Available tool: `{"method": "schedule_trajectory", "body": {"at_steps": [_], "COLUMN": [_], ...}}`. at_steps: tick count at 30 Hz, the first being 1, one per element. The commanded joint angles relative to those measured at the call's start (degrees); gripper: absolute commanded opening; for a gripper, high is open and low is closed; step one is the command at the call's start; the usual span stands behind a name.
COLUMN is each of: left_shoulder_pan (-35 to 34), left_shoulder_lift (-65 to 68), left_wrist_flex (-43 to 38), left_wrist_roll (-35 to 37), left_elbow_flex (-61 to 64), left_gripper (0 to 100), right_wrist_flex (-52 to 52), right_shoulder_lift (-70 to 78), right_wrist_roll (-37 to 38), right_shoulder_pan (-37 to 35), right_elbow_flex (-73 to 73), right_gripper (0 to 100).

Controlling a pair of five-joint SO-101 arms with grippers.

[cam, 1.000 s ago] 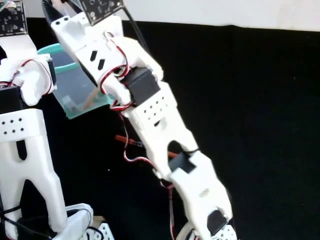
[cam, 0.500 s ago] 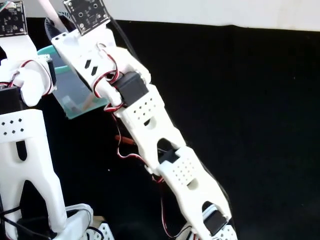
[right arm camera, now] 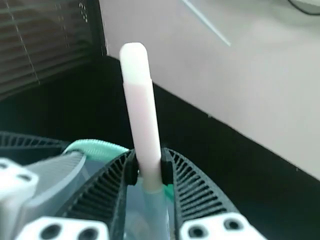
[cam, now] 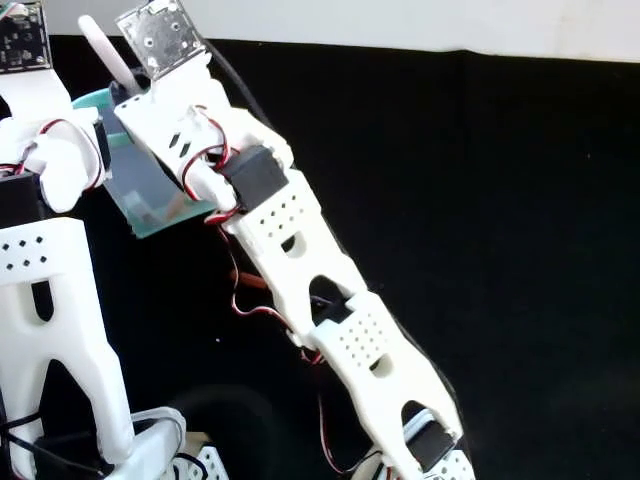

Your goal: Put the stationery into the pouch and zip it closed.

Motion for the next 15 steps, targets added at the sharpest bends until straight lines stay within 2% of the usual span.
{"method": "schedule_trajectory", "body": {"at_steps": [1, 7, 15], "left_shoulder_pan": [-1.9, -1.9, -1.9], "left_shoulder_lift": [4.3, 4.3, 4.3], "left_wrist_flex": [-0.3, -0.3, -0.4], "left_wrist_roll": [-0.4, -0.4, -0.4], "left_elbow_flex": [3.2, 3.2, 3.2], "left_gripper": [1, 1, 1], "right_wrist_flex": [4.7, 14.0, 20.2], "right_shoulder_lift": [-5.2, -9.8, -12.4], "right_wrist_roll": [0.5, 0.8, 0.9], "right_shoulder_pan": [1.3, 1.0, -0.7], "right_elbow_flex": [-5.9, -5.9, -5.9], "right_gripper": [0.8, 1.3, 1.3]}}
